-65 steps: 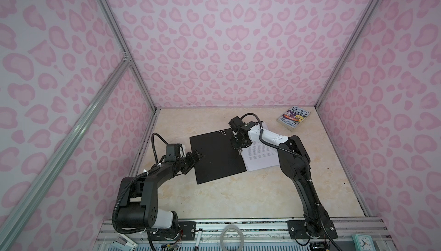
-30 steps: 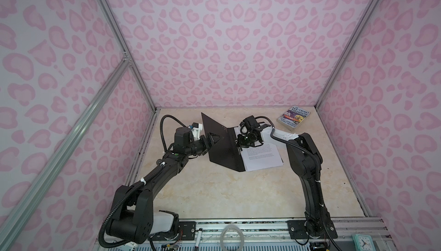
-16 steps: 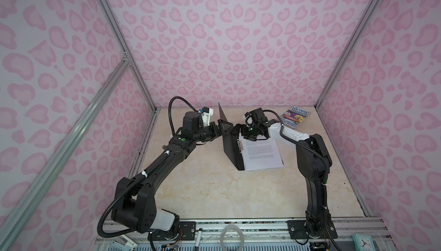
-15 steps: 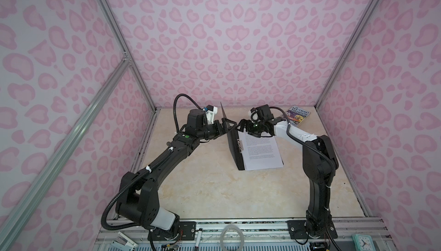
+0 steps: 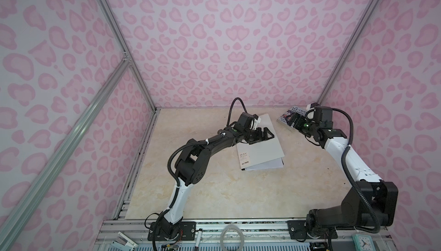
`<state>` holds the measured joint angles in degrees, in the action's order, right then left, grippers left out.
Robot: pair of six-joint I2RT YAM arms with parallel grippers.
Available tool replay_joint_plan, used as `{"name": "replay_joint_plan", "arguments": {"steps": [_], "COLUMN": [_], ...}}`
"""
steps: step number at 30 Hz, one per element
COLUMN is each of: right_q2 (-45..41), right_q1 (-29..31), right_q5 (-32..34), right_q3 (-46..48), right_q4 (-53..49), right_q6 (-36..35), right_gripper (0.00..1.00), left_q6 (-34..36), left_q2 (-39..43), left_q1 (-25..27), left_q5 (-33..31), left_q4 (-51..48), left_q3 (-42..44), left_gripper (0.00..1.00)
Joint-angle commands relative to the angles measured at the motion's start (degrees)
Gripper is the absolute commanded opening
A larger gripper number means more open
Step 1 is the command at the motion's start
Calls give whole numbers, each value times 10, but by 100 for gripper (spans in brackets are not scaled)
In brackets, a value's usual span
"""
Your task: Put the files into the folder
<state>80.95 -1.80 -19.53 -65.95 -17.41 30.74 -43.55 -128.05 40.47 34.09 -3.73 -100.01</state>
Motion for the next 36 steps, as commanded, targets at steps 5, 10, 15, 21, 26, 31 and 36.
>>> {"name": "replay_joint_plan", "arguments": {"steps": [5, 10, 15, 21, 26, 31, 36], "right_q2": [-96, -117, -102, -43, 8, 32, 62], "right_q1": [-62, -68, -66, -73, -73, -74, -53], "right_q5": [115, 206, 222, 169, 119, 93, 79], "right_q3": [164, 304, 439, 447, 458, 495, 525], "right_q4": [138, 331, 576, 630, 672, 766, 856], "right_q6": [-20, -91, -165, -203, -224, -229, -263], "right_gripper": [98, 98, 98, 98, 98, 98, 98], "left_q6": [60, 88, 139, 225, 323, 325, 353], "left_q2": [202, 493, 598, 654, 611, 579, 530], "left_q1": [-63, -189, -260, -295, -323, -363, -375], "left_q5": [-108, -392, -638, -754, -734, -659, -614], "left_q4": [-16, 22, 22, 198, 361, 477, 582], "left_q3": [108, 380, 557, 721, 787, 839, 850], "left_gripper": [98, 98, 98, 97, 97, 97, 100]}}
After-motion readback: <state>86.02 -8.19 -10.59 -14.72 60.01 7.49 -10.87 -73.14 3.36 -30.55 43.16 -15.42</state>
